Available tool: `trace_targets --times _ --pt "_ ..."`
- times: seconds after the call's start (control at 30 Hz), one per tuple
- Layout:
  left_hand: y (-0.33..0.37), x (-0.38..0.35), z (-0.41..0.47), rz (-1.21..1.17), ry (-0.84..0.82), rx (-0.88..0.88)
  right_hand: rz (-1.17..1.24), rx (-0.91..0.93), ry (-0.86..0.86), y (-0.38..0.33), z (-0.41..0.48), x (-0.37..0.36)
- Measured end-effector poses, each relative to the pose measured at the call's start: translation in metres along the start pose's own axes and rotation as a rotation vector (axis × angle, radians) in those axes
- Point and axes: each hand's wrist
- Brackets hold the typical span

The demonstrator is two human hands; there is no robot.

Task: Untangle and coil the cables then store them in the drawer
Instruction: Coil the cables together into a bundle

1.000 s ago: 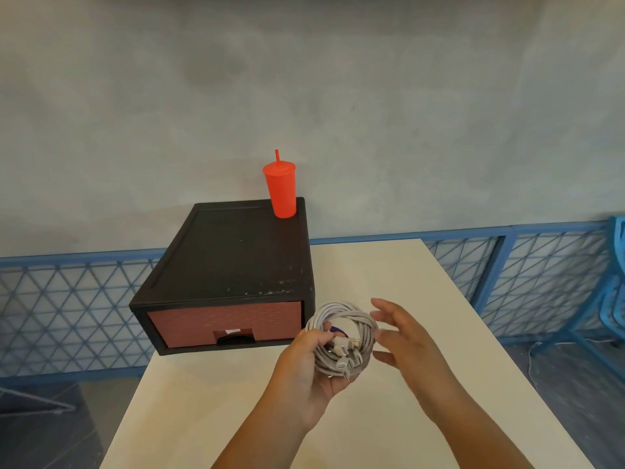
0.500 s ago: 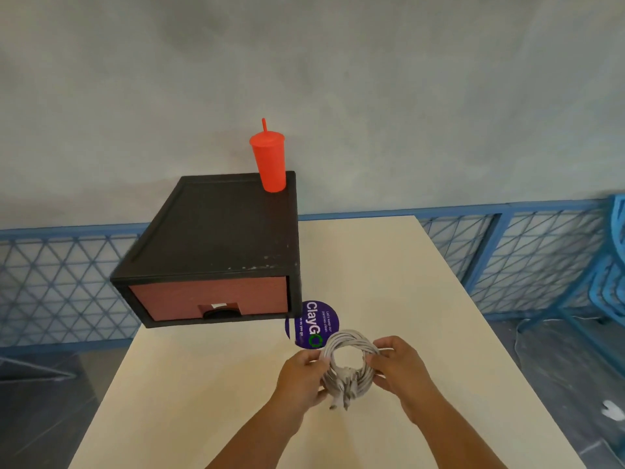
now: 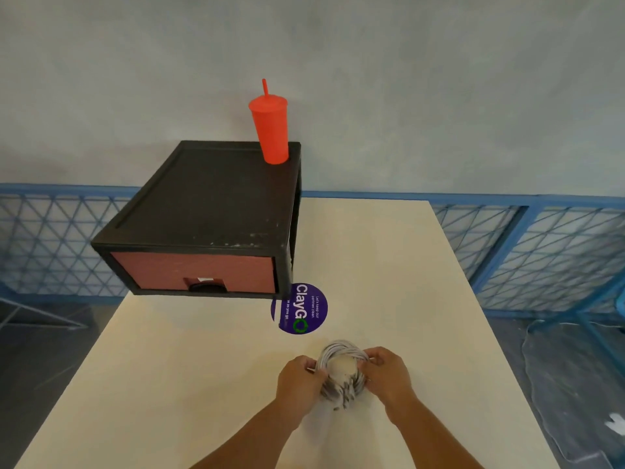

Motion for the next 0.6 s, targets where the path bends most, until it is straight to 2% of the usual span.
trace_targets --times 0.23,0.37,0.6 --pt "-0.001 -0.019 0.003 0.22 0.048 -0.126 -0.176 0.015 0.012 0.011 0.008 0.014" --pt "-0.004 -0.017 0.005 0.187 0.058 -0.112 -0.242 0.02 -0.038 0.014 0.011 0.016" --pt "-0.008 0.014 0.007 0.137 0.115 -0.117 -0.257 0.045 -0.016 0.002 0.014 0.021"
Point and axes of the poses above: each hand's wrist, its own z-axis towards the middle knuckle, its own x-axis out of the back of the hand, y = z × x, and after that the axes turned 10 degrees about x, right-handed
